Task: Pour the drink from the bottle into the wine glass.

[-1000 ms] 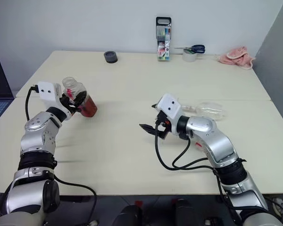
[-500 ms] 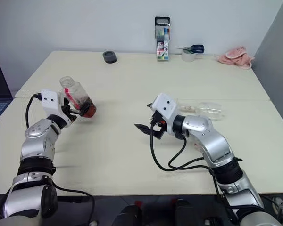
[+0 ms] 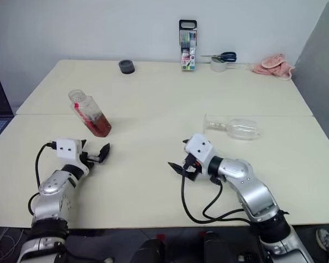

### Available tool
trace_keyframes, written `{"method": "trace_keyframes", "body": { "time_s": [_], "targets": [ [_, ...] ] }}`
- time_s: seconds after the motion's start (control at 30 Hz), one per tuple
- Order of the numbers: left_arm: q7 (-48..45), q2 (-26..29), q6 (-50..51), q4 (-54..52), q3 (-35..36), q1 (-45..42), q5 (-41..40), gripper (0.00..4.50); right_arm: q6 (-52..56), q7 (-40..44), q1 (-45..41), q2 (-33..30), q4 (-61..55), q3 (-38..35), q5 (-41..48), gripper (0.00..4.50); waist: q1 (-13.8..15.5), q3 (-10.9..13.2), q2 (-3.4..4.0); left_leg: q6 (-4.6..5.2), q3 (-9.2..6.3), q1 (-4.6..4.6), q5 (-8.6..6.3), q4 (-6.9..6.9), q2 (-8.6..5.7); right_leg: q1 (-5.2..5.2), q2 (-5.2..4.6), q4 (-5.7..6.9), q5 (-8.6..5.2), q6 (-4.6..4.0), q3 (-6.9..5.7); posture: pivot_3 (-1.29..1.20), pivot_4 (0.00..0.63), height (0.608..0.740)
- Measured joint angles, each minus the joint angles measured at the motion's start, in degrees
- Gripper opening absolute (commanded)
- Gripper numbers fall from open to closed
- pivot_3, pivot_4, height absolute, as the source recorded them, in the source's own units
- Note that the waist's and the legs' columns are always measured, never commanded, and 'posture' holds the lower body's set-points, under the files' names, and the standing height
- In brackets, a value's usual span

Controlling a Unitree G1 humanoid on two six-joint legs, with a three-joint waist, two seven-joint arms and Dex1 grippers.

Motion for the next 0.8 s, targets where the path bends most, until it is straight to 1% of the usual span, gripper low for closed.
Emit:
{"method": "trace_keyframes", "body": {
  "time_s": [0.07,0.13,0.2,0.23,0.3,0.37,0.47,0.57,0.7,0.8],
  "targets": [
    [-2.34,0.18,2.71,-6.58,-1.24,4.62,-1.19,4.45,5.05,-2.69,2.17,2.99,-1.81,-4.80,3.72,4.50,0.09,-0.01,0.02,0.03,0.04,0.01,-0.02,-0.01,-0.02,0.03,-0.03,0.00,0.00,0.00,-0.04,0.00,0.150,0.740],
    [-6.04,0.77,6.13,-11.71,-3.57,7.35,-2.70,4.45,9.85,-6.63,2.67,7.87,-2.83,-9.39,7.22,4.50,0.21,-0.01,0.04,0.03,0.06,0.10,-0.01,0.00,-0.10,0.11,0.23,0.01,0.00,0.00,-0.07,0.00,0.150,0.740],
    [-10.52,1.97,8.44,-15.42,-6.81,8.47,-3.65,4.45,12.87,-11.69,2.63,12.94,-3.08,-13.20,8.87,4.50,0.35,-0.01,0.04,0.03,0.05,0.20,-0.01,-0.02,-0.08,0.17,0.31,0.03,0.00,0.00,-0.10,0.00,0.150,0.740],
    [-12.71,2.63,9.07,-17.07,-8.31,8.46,-3.82,4.45,13.66,-14.13,2.56,15.21,-2.84,-14.66,9.35,4.50,0.54,-0.01,0.04,0.03,0.06,0.22,-0.01,-0.03,-0.08,0.17,0.33,0.04,0.00,0.00,-0.08,0.00,0.150,0.740],
    [-18.51,5.43,10.87,-18.83,-11.16,5.88,-5.05,4.45,15.14,-20.72,0.71,23.77,-0.45,-21.80,13.28,4.50,0.66,0.00,0.05,0.03,0.09,0.27,-0.01,-0.06,-0.03,0.17,0.40,0.07,0.01,-0.02,-0.08,0.00,0.150,0.740],
    [-22.94,7.67,12.31,-19.19,-12.66,1.27,-6.05,4.45,15.78,-26.63,-3.79,28.17,3.44,-27.75,17.68,4.50,0.64,0.06,0.14,0.03,0.15,0.27,0.00,-0.06,-0.04,0.16,0.42,0.11,0.04,-0.07,-0.04,0.00,0.150,0.740],
    [-28.62,10.72,13.51,-20.29,-13.24,-4.67,-7.67,4.45,13.20,-34.84,-6.78,28.83,8.60,-32.61,23.20,4.50,0.48,-0.02,0.19,0.04,0.28,0.39,-0.01,-0.19,-0.07,0.18,0.40,0.04,0.02,-0.12,0.05,0.00,0.150,0.740],
    [-32.85,12.67,13.64,-18.80,-13.56,-7.54,-7.98,4.45,9.56,-40.41,-8.01,28.78,15.42,-35.63,27.76,4.50,-0.24,0.00,0.22,0.04,0.44,0.39,-0.01,-0.41,-0.06,0.06,0.35,0.00,0.02,-0.13,0.12,0.00,0.150,0.740],
    [-36.72,13.01,11.95,-15.01,-14.00,-10.17,-7.73,4.45,3.30,-44.89,-9.37,28.72,21.65,-36.33,33.53,4.50,-0.73,0.02,0.26,0.07,0.53,0.56,0.01,-0.72,-0.01,0.04,0.35,-0.01,0.00,-0.16,0.15,0.00,0.150,0.740],
    [-38.98,13.15,10.64,-13.01,-14.12,-11.14,-7.69,4.45,-1.27,-45.63,-10.34,28.62,25.42,-36.21,36.71,4.50,-1.16,0.02,0.26,0.10,0.54,0.61,0.04,-0.79,0.01,0.05,0.36,0.00,-0.01,-0.18,0.17,0.00,0.150,0.740]
  ]
}}
